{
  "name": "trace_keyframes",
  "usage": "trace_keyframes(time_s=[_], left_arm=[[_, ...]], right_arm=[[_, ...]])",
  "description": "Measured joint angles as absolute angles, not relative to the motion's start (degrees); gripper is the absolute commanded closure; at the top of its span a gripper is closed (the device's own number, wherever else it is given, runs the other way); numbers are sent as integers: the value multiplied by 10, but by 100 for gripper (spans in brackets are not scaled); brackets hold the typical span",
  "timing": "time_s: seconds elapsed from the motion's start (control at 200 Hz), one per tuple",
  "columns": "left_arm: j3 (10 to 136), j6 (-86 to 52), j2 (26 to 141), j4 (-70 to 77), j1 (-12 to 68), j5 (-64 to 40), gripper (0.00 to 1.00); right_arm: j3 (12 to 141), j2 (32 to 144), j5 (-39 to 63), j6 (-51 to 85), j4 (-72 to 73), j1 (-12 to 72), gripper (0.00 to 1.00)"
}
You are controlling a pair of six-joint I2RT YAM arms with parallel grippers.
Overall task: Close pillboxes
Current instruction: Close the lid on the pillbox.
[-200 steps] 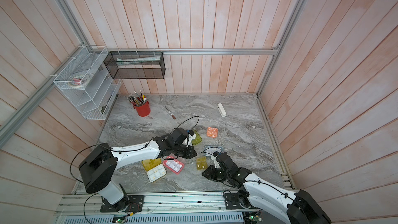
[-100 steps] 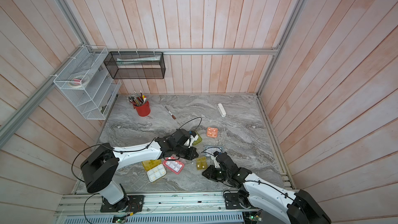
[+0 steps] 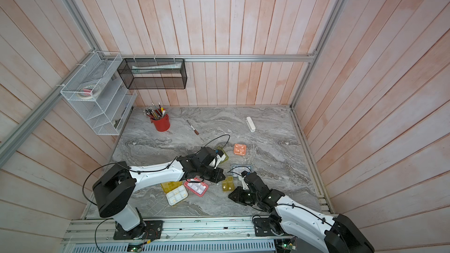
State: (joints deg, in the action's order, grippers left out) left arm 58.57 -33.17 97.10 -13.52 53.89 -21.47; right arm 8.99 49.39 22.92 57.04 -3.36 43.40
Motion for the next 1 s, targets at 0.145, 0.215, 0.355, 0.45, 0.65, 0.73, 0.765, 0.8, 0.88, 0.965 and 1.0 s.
trace_keyframes(time_s=[0.145, 0.215, 0.355, 0.45, 0.65, 0.73, 0.765, 0.8, 0.88, 0.965, 1.0], left_arm=[[586, -332, 971, -135, 540, -218, 96], [586, -332, 971, -135, 540, -219, 97], [586, -332, 971, -132, 540, -220, 97], [586, -334, 971, -128, 540, -220, 98], [587, -336, 971, -129, 540, -219, 97], [596, -333, 971, -135, 540, -215, 98], [600, -331, 971, -135, 540, -212, 97], [603, -330, 971, -135, 538, -209, 97], [606, -328, 973, -131, 531, -207, 97], [606, -327, 981, -124, 520, -207, 98], [606, -327, 987, -123, 516, -207, 97]], right_arm=[[90, 494, 226, 570, -32, 435, 77], [90, 494, 225, 571, -30, 435, 77], [90, 495, 225, 571, -30, 435, 77], [90, 498, 225, 571, -29, 436, 77], [90, 498, 223, 573, -29, 437, 77], [90, 498, 223, 575, -28, 437, 77], [90, 498, 223, 575, -27, 437, 77], [90, 498, 223, 575, -27, 437, 77], [90, 498, 223, 575, -27, 437, 77], [90, 497, 221, 575, -27, 438, 77], [90, 497, 221, 575, -28, 438, 77]])
